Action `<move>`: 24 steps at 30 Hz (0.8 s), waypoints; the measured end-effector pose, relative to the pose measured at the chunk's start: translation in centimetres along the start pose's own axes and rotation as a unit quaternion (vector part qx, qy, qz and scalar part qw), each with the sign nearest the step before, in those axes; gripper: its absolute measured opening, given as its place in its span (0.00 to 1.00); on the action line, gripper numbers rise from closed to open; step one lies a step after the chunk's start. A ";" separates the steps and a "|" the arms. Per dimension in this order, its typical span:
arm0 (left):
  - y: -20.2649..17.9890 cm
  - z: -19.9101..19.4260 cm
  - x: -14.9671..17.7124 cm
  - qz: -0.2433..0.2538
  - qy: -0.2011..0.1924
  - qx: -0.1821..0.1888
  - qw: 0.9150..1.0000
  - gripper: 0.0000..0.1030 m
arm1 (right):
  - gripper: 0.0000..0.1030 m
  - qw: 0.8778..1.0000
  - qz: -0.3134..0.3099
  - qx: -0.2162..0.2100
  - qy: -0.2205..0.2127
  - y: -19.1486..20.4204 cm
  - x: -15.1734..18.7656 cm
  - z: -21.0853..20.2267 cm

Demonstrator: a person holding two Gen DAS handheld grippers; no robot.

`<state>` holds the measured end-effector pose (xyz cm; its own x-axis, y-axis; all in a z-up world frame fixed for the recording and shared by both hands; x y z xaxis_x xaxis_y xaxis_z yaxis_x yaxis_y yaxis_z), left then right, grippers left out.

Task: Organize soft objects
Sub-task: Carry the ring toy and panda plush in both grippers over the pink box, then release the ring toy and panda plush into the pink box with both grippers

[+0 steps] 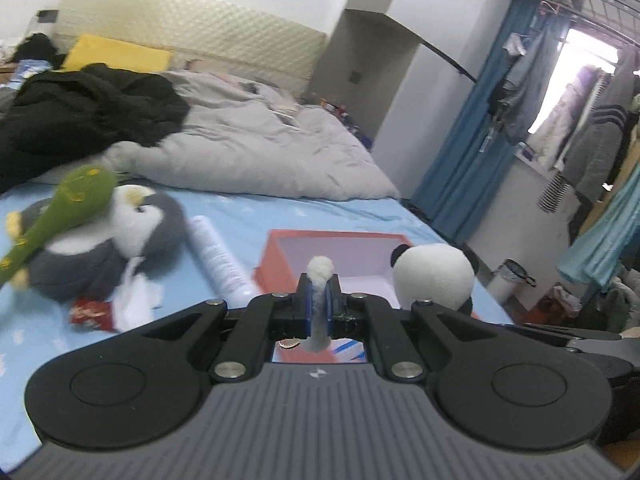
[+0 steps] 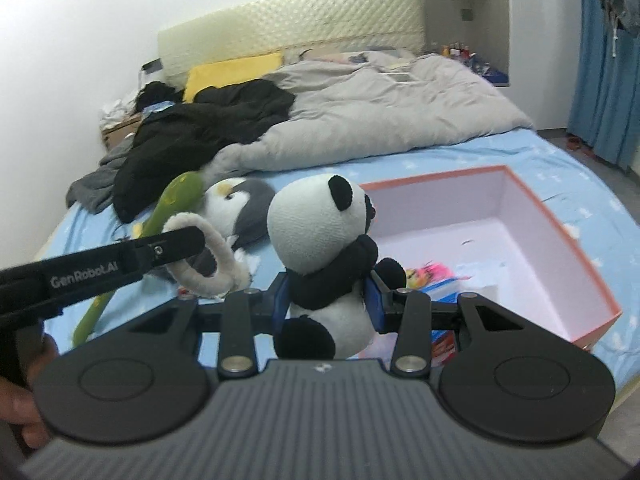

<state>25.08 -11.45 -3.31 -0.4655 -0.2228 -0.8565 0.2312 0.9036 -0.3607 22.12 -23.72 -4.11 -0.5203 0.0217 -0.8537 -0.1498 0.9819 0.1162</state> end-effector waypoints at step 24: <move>-7.1 20.0 8.3 0.037 0.168 0.052 0.984 0.07 | 0.42 0.981 0.102 0.108 0.125 -16.9 4.8 8.1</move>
<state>36.65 -27.02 -15.28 -0.6969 -0.0089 -0.7171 0.3530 0.8662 -0.3538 28.99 -38.64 -14.27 -0.7148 0.2011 -0.6698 0.1460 0.9796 0.1383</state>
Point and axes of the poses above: each gripper's, at about its wrist camera, not at the fingertips, and z roughly the way its jaws point, y to its left, x to its underside, the point moved 8 cm from there along z, roughly the way its jaws point, and after that the axes turned 7 degrees about -y, right-handed, at the moved point
